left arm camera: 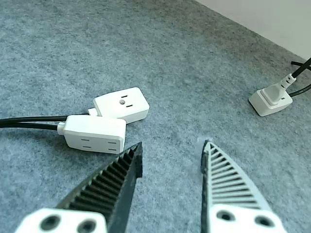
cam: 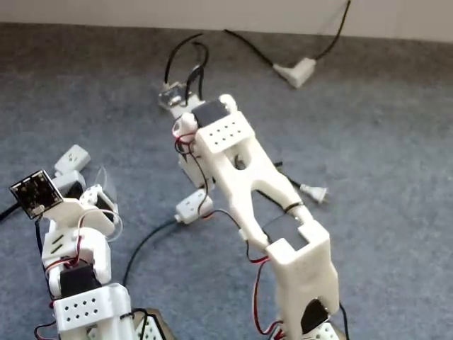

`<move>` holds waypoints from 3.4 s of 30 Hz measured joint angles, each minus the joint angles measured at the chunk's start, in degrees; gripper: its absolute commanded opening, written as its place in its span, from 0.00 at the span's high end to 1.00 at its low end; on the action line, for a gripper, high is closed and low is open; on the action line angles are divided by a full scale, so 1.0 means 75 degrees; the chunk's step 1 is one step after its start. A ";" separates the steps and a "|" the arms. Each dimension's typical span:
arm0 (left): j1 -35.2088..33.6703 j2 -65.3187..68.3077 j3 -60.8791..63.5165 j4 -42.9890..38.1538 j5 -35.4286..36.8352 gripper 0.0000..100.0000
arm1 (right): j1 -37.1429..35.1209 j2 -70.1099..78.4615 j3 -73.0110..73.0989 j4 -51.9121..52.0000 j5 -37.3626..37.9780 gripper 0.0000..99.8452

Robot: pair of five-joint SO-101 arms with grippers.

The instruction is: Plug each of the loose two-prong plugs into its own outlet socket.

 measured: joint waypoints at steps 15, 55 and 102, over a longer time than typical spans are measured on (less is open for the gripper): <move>0.0000 0.0000 0.0000 0.0000 0.0000 0.79 | -0.0363 0.0000 0.0879 -0.0469 -0.0481 0.99; 0.0000 0.0000 0.0000 0.0000 -0.0152 0.79 | -0.0199 0.1664 -0.2508 0.0598 -0.0973 0.74; 0.5380 1.4734 -1.3187 0.8604 -0.8193 0.79 | 0.5673 -0.6646 0.4091 0.0645 0.1770 0.74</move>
